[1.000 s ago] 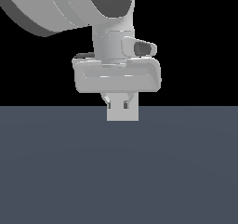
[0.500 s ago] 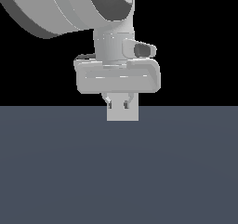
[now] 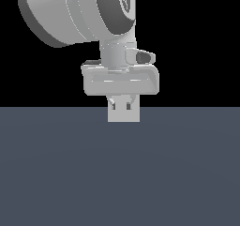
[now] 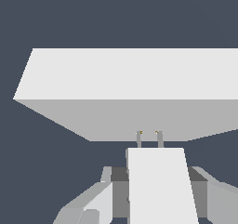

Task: Plug the charger into the wall socket.

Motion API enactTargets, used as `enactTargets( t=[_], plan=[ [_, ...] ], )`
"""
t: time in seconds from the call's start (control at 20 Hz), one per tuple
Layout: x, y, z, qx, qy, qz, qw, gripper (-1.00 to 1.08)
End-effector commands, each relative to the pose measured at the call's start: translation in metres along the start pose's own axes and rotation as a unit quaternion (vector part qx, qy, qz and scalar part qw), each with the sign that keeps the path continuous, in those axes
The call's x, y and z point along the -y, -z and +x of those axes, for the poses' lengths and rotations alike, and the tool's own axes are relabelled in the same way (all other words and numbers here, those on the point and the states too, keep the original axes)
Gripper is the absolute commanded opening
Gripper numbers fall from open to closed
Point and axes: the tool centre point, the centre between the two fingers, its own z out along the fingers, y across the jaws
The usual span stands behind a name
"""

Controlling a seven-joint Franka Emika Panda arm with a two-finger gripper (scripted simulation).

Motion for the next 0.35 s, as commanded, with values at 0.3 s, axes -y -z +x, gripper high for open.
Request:
enactTargets(
  t=[0.3],
  plan=[
    [0.0002,-0.0043,0.0097,0.000,0.000,0.000,1.0000,-1.00]
  ],
)
